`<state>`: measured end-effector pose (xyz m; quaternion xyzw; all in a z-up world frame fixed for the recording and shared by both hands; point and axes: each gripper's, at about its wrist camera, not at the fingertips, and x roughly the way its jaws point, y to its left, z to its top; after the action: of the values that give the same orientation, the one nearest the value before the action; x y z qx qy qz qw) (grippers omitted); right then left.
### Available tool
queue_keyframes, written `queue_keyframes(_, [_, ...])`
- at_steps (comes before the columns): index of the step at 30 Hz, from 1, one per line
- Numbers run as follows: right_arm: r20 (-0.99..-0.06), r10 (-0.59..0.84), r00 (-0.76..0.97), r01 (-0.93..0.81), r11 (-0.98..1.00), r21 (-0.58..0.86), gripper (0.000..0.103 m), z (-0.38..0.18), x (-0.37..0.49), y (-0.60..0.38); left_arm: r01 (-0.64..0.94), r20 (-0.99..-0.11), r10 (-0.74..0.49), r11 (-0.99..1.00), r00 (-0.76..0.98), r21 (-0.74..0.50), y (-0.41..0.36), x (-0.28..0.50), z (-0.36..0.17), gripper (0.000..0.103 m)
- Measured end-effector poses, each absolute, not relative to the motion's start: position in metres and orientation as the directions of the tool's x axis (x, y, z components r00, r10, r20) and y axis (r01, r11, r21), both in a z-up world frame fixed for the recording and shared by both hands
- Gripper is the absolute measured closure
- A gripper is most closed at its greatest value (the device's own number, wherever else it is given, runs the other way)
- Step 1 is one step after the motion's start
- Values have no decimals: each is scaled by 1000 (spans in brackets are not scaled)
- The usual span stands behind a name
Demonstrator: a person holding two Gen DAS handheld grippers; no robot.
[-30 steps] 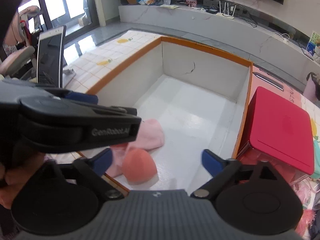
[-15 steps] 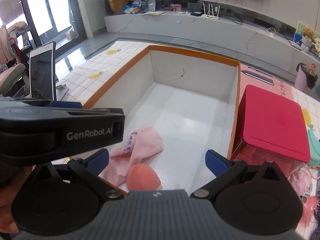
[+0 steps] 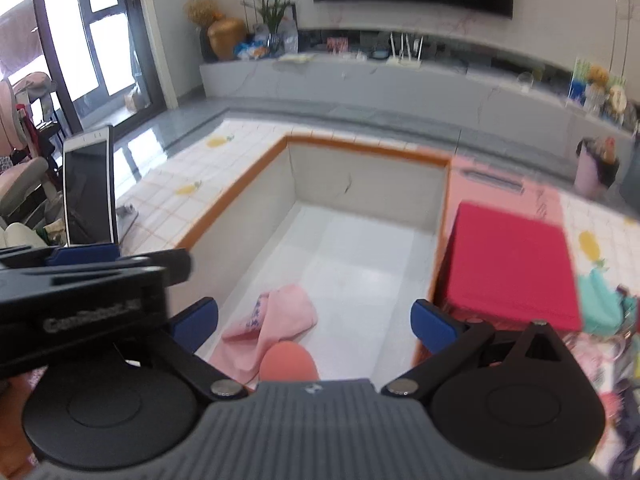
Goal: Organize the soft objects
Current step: 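Move both grippers back over the pile of soft items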
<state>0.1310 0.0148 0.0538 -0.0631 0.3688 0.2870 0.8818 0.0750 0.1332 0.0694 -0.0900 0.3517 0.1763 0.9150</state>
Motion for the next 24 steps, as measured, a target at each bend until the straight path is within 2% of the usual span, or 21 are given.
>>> queue_keyframes(8, [-626, 453, 635, -551, 833, 43, 3, 87, 114, -7, -369, -569, 270, 927, 776, -64, 117, 47, 110, 30])
queue_keyframes(17, [-588, 301, 750, -432, 897, -92, 3, 117, 116, -69, -290, -483, 227, 955, 845, -58, 81, 56, 147, 29])
queue_keyframes(24, [-630, 141, 764, -277, 953, -122, 3, 115, 136, -160, -192, -468, 146, 980, 872, -51, 37, 67, 143, 29])
